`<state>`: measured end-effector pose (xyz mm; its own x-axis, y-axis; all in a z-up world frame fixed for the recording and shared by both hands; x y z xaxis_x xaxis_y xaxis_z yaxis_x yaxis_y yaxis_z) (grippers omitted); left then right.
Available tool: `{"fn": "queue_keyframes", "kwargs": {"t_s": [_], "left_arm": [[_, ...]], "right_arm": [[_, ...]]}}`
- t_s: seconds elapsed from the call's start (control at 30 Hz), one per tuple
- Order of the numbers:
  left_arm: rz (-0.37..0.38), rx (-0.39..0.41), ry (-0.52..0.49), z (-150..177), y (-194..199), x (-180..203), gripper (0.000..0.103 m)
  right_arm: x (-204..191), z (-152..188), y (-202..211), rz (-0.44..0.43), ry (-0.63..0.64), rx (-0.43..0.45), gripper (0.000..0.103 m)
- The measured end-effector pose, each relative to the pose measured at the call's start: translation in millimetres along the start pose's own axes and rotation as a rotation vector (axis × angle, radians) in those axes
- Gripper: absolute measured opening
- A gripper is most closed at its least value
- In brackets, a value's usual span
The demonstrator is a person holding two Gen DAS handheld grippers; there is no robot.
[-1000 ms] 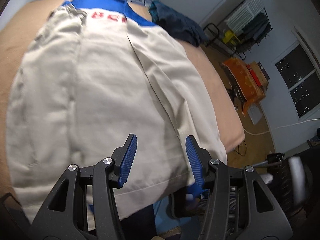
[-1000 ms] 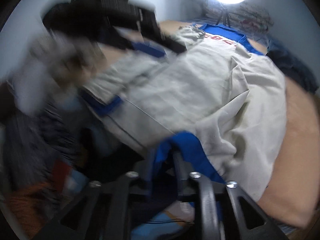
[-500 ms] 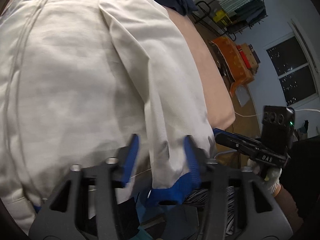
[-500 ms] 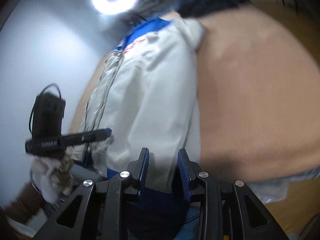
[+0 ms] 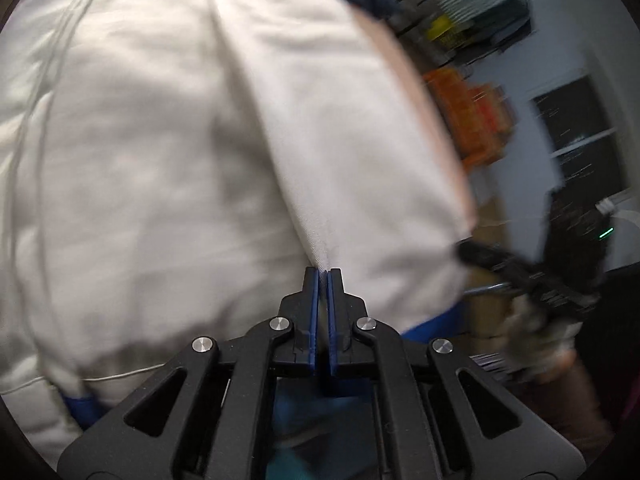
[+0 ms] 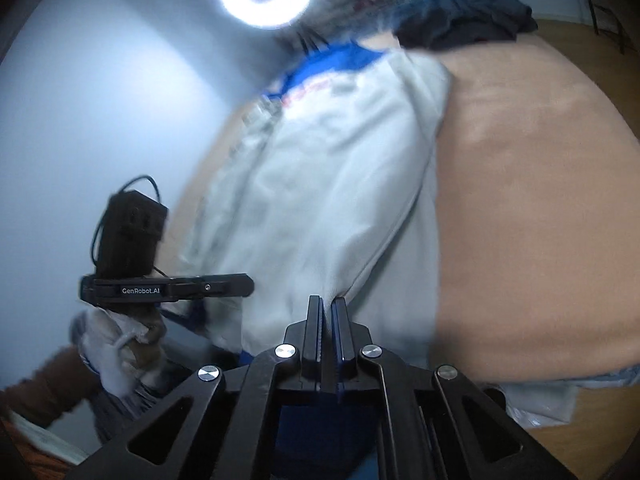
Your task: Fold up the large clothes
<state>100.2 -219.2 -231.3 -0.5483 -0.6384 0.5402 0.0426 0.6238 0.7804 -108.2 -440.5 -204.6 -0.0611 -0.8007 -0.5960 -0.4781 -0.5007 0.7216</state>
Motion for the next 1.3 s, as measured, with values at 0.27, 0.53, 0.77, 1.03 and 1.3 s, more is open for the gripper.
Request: {"fn": "queue_keyframes", "kwargs": {"t_s": [0.27, 0.53, 0.77, 1.03, 1.3], "left_arm": [[-0.154, 0.105, -0.123, -2, 42, 21, 0.002], [-0.175, 0.138, -0.19, -5, 54, 27, 0.002], [-0.175, 0.086, -0.175, -14, 26, 13, 0.002], [-0.179, 0.024, -0.22, -14, 4, 11, 0.002], [-0.175, 0.001, -0.226, -13, -4, 9, 0.002]], "right_arm": [[20, -39, 14, -0.057, -0.059, 0.039, 0.034], [72, -142, -2, -0.033, -0.173, 0.168, 0.039], [112, -204, -49, -0.019, -0.253, 0.17, 0.041], [138, -251, -101, -0.066, -0.344, 0.161, 0.042], [116, -272, -112, -0.39, -0.262, 0.162, 0.038]]}}
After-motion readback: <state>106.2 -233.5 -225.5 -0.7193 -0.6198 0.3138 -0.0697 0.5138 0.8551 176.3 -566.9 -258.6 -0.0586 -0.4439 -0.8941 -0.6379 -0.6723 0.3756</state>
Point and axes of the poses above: each gripper's, at about its wrist camera, not at the fingertips, and y roughly against the way its jaws point, x to its right, z to its underside, the point moved 4 cm from there along -y, roughly the way its jaws point, and after that the axes turned 7 degrees about -y, right-handed, at the moved point
